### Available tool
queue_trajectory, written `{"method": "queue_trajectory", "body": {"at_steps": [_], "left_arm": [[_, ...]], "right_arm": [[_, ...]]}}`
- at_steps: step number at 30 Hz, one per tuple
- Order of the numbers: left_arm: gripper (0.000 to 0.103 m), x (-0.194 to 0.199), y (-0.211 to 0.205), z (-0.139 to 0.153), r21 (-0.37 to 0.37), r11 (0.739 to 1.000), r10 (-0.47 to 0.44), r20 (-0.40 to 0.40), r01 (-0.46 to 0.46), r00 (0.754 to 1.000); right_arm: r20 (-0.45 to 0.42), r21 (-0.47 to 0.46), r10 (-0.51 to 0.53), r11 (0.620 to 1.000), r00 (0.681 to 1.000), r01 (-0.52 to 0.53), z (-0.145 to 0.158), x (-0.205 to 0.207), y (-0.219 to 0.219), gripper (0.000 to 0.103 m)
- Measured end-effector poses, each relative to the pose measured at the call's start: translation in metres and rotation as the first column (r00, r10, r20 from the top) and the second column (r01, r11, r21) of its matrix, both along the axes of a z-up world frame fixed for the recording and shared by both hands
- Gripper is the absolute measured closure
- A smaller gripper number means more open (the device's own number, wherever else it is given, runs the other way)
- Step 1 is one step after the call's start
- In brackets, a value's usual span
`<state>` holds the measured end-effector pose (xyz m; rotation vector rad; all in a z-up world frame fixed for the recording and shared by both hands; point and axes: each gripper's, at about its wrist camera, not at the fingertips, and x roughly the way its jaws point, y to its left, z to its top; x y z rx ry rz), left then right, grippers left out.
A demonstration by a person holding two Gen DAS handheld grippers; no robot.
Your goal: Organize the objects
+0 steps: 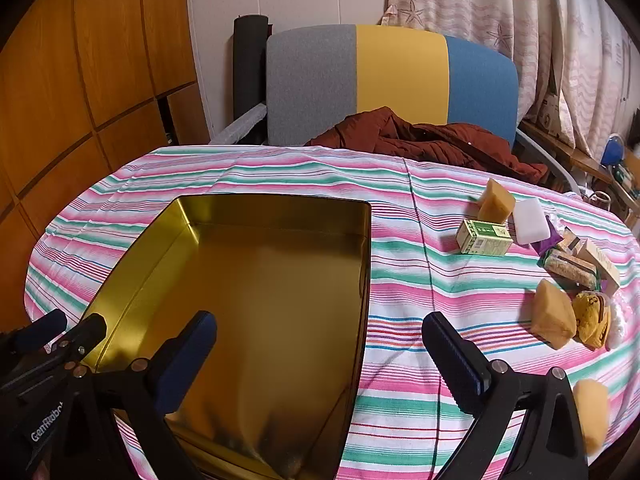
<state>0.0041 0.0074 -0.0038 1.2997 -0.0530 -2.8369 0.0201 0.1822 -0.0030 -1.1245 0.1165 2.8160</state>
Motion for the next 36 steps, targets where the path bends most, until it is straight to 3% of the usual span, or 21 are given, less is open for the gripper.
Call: {"method": "queue_trajectory", "body": {"at_steps": [26,31,36], "left_arm": [[0.053,0.003,0.002,-0.001,-0.004,1.0,-0.007,0.0,0.007,1.0],[0.053,0.002,0.002,-0.005,0.044,0.999,-0.02,0.034,0.019,0.999],[0.053,0.004,0.009,-0.01,0.142,0.987,-0.082,0.053,0.074,0.995]], "right_arm": [[-0.01,0.017,-0.009,1.0,1.0,0.01,0.003,0.001,0.006,0.0],[-0.021,0.015,-0.007,1.0,1.0,0.007,0.004,0.005,0.009,0.0],[-0.074,0.012,0.015,1.0,0.997,-0.014,0.011,0.017,0.022,0.0]]}}
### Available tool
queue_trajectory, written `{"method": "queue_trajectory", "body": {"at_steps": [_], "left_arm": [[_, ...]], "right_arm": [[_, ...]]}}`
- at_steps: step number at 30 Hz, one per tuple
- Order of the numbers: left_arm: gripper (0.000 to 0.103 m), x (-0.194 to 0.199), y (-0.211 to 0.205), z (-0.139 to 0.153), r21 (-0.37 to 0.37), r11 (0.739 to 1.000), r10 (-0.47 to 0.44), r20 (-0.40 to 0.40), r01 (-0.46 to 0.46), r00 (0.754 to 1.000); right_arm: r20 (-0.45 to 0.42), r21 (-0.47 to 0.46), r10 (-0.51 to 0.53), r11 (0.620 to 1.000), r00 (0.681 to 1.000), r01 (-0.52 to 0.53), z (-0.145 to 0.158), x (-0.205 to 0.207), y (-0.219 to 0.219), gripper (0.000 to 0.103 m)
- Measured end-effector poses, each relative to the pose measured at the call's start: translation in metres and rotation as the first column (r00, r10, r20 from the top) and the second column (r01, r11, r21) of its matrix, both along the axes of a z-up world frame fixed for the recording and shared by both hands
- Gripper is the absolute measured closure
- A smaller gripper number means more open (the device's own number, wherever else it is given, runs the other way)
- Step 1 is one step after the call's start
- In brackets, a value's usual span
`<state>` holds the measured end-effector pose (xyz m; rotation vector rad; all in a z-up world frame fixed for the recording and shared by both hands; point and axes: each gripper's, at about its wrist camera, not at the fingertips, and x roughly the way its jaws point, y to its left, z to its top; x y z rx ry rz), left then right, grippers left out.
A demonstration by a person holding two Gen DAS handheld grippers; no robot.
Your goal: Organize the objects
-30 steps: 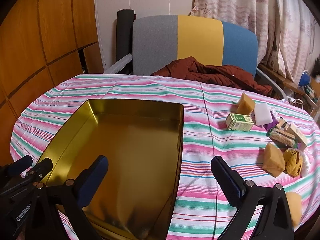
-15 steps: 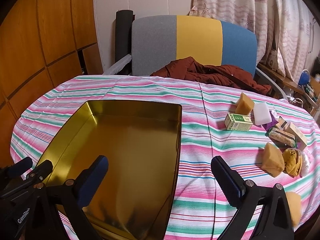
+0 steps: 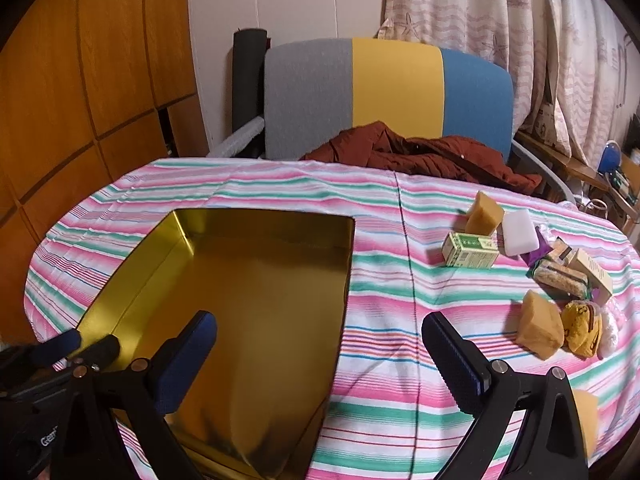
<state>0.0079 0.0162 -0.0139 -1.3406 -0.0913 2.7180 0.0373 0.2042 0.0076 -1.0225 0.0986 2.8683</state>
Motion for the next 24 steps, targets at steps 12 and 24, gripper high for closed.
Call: {"method": "queue_trajectory", "body": {"at_steps": [12,24], "left_arm": [[0.053,0.017,0.062,-0.005,0.206,0.931,-0.305,-0.008,0.3,0.952],[0.036,0.041,0.184,-0.001,0.332,0.705,-0.667,0.01,0.627,0.745]], "right_arm": [[-0.013,0.011,-0.027,1.0,1.0,0.027,0.004,0.033,0.086,0.0],[-0.154,0.158,-0.33,0.922,0.931,0.353,0.03,0.115,0.222,0.0]]}}
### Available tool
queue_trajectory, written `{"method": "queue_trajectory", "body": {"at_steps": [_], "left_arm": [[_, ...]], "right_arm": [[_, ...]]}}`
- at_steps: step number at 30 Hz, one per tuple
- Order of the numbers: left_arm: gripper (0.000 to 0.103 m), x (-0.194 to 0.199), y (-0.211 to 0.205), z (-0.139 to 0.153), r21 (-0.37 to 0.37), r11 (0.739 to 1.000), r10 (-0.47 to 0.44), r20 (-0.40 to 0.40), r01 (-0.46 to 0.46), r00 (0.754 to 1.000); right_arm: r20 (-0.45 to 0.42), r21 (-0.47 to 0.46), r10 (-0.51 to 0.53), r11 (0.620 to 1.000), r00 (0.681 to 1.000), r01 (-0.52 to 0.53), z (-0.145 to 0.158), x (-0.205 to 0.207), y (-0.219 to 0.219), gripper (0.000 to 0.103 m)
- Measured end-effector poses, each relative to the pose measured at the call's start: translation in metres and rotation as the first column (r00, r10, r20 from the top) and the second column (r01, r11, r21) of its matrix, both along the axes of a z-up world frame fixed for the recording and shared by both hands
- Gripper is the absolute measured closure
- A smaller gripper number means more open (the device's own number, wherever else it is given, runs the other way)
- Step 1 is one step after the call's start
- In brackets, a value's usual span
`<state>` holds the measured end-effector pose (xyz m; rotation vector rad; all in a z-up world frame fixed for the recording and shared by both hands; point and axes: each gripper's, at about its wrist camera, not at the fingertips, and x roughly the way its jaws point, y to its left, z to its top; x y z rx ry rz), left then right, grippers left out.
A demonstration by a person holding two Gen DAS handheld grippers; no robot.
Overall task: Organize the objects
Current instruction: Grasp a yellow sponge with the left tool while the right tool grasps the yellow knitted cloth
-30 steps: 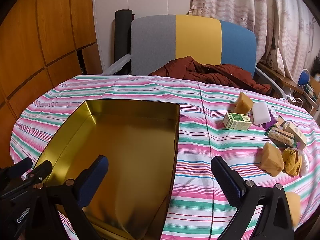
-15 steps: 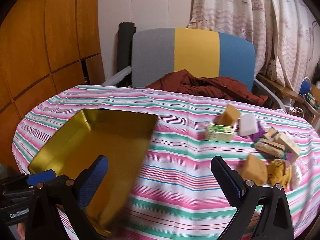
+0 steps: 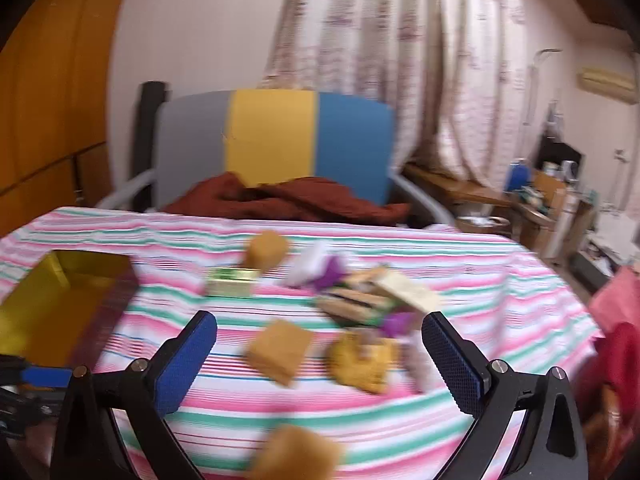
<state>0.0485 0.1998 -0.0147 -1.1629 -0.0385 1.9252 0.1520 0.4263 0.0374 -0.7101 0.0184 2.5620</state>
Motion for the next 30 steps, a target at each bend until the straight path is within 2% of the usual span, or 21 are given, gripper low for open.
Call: {"method": "queue_trajectory", "body": {"at_steps": [1,2,6,11,13,17,21,22,26,30], "left_arm": [[0.024,0.003,0.01,0.001,-0.002,1.0,-0.023,-0.003,0.023,1.0],[0.018,0.006,0.02,0.002,0.002,0.999,-0.05,-0.003,0.05,0.999],[0.018,0.019,0.067,-0.001,0.027,0.987,-0.157,0.043,0.156,0.987],[0.018,0.041,0.117,-0.011,-0.032,0.97,-0.24,0.002,0.24,0.971],[0.018,0.048,0.132,-0.019,-0.054,0.961,-0.271,0.01,0.271,0.963],[0.023,0.05,0.15,-0.037,-0.109,0.955,-0.275,0.039,0.277,0.961],[0.036,0.044,0.146,-0.053,-0.041,0.963,-0.265,0.068,0.268,0.962],[0.044,0.043,0.144,-0.055,-0.041,0.963,-0.263,0.062,0.265,0.963],[0.048,0.042,0.132,-0.059,0.004,0.96,-0.28,0.047,0.281,0.959],[0.048,0.039,0.116,-0.053,0.024,0.969,-0.248,0.025,0.247,0.968]], "right_arm": [[0.004,-0.01,-0.027,1.0,1.0,0.027,-0.002,0.004,0.011,0.0],[0.006,-0.023,-0.064,0.998,0.998,0.064,-0.004,0.01,0.022,0.0],[0.003,-0.07,-0.186,0.98,0.983,0.186,-0.008,0.026,0.059,0.0],[0.014,-0.066,-0.231,0.971,0.973,0.231,-0.012,0.034,0.074,0.0],[0.018,-0.071,-0.233,0.97,0.972,0.234,-0.015,0.034,0.076,0.0],[0.021,-0.069,-0.252,0.965,0.968,0.252,-0.022,0.035,0.08,0.0],[0.015,-0.091,-0.251,0.964,0.968,0.251,-0.027,0.036,0.082,0.0],[0.012,-0.099,-0.243,0.965,0.97,0.243,-0.028,0.036,0.082,0.0],[-0.025,-0.127,-0.184,0.976,0.983,0.179,-0.037,0.033,0.073,0.0],[-0.033,-0.19,-0.071,0.98,0.997,0.064,-0.05,0.018,0.064,0.0]]}}
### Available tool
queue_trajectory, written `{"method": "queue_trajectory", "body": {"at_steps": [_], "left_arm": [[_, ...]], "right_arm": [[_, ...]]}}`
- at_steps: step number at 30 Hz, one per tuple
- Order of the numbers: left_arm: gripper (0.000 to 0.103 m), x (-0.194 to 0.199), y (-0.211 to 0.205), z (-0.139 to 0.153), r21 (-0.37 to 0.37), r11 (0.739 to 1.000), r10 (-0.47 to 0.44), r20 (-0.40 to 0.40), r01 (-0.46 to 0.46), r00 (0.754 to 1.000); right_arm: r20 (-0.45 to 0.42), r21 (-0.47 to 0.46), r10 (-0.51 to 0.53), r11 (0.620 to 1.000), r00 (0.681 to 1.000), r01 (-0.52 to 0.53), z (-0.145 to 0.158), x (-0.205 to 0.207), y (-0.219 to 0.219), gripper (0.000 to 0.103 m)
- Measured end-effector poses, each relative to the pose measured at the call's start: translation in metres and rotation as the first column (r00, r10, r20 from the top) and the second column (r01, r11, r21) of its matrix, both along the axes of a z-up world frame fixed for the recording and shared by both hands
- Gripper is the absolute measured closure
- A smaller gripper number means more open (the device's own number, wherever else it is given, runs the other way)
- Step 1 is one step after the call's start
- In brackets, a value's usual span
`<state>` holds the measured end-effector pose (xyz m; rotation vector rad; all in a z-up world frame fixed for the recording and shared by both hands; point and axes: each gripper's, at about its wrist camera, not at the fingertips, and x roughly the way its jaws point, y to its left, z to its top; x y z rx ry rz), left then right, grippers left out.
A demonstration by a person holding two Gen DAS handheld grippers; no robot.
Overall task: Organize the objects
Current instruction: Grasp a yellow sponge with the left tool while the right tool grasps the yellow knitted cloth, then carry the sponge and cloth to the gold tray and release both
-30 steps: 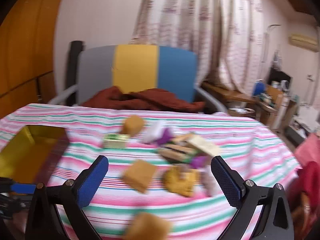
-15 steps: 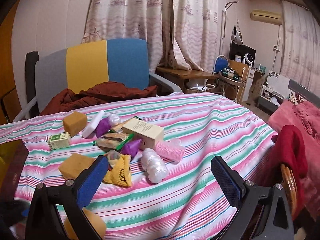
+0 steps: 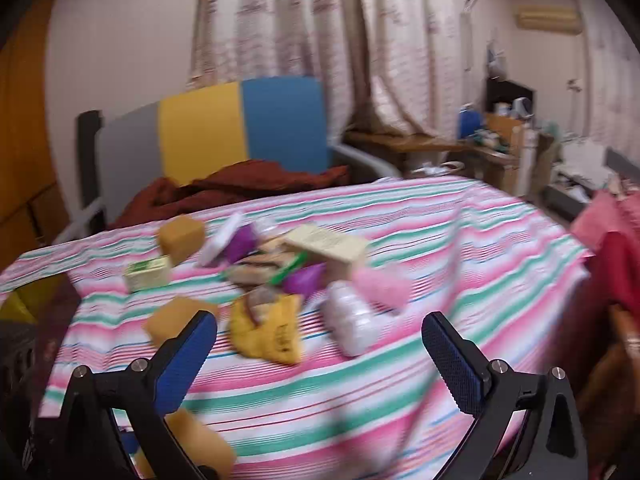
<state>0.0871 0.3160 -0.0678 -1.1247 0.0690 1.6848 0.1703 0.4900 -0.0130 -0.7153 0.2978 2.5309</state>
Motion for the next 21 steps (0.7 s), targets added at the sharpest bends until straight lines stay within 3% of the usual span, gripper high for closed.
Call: {"method": "queue_trajectory", "body": {"at_steps": [5,8,11,13,15,20,21], "left_arm": [[0.048,-0.01,-0.025,0.014,0.036,0.997,0.065,-0.061,-0.063,0.996],[0.048,-0.017,-0.043,0.018,0.029,0.992,0.123,-0.108,-0.121,0.986],[0.048,-0.029,-0.055,0.012,0.024,0.984,0.176,-0.092,-0.175,0.98],[0.048,-0.035,-0.06,0.008,0.014,0.98,0.197,-0.092,-0.196,0.976],[0.048,-0.037,-0.06,0.003,0.004,0.978,0.207,-0.101,-0.207,0.973],[0.046,-0.039,-0.059,-0.006,-0.004,0.976,0.215,-0.123,-0.217,0.969],[0.045,-0.039,-0.059,-0.007,-0.003,0.976,0.215,-0.127,-0.217,0.968]], "right_arm": [[-0.006,-0.087,0.027,0.996,1.0,-0.027,-0.014,-0.027,0.005,0.0],[0.028,-0.081,0.007,0.997,1.0,-0.004,-0.022,-0.046,0.01,0.005],[0.061,-0.06,0.0,0.998,0.998,0.003,-0.033,-0.067,0.011,0.007],[0.091,-0.06,-0.005,0.998,0.996,0.01,-0.04,-0.076,0.012,0.01],[0.127,-0.075,-0.017,0.997,0.992,0.027,-0.05,-0.086,0.014,0.022],[0.15,-0.129,-0.04,0.99,0.988,0.059,-0.068,-0.091,0.025,0.027],[0.145,-0.143,-0.028,0.989,0.989,0.049,-0.071,-0.091,0.026,0.035]]}}
